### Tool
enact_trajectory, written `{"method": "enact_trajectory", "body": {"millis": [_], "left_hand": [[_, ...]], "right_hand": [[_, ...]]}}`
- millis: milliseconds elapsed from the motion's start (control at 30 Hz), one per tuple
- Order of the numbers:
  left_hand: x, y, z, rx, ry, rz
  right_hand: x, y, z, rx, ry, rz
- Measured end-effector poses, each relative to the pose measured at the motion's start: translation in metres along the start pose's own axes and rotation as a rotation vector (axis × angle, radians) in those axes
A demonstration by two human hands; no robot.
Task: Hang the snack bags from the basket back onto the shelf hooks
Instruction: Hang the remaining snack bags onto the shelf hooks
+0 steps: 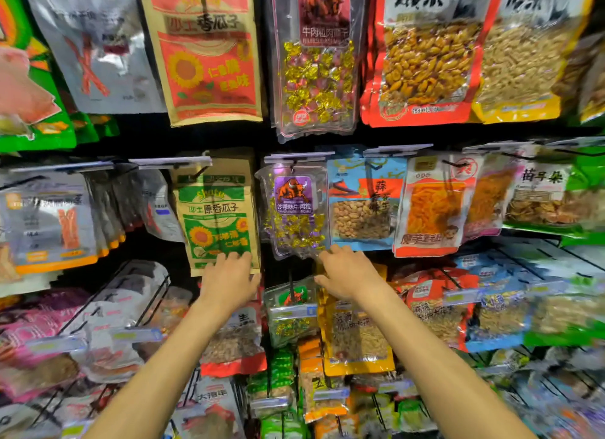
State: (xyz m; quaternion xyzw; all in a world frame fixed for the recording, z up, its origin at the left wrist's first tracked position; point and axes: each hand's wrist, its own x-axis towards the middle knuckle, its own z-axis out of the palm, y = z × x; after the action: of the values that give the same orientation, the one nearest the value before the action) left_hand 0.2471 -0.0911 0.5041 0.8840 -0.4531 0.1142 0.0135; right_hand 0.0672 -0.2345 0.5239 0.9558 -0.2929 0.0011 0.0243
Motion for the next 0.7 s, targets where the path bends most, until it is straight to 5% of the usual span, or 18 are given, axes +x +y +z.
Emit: {"method": "enact_trajectory", "body": {"millis": [200, 433, 600, 700], "left_hand": [[0.024, 0.022, -0.004, -0.089, 0.025, 0.027], [0.075, 0.023, 0.005, -0.707, 0.22, 0.003], [0.112, 0.023, 0.006, -1.306, 0.042, -0.115], [0.121, 0.02, 0.019, -1.414, -0.035, -0.05]], "right_hand": [[0.002, 0.019, -0.011, -0.019, 0.117, 0.1], [0.052, 0.023, -0.01, 0.757, 0.404, 0.294], [0.085, 0.023, 0.007, 0.988, 0.472, 0.286], [0.098, 0.02, 0.018, 1.116, 0.513, 0.253]]}}
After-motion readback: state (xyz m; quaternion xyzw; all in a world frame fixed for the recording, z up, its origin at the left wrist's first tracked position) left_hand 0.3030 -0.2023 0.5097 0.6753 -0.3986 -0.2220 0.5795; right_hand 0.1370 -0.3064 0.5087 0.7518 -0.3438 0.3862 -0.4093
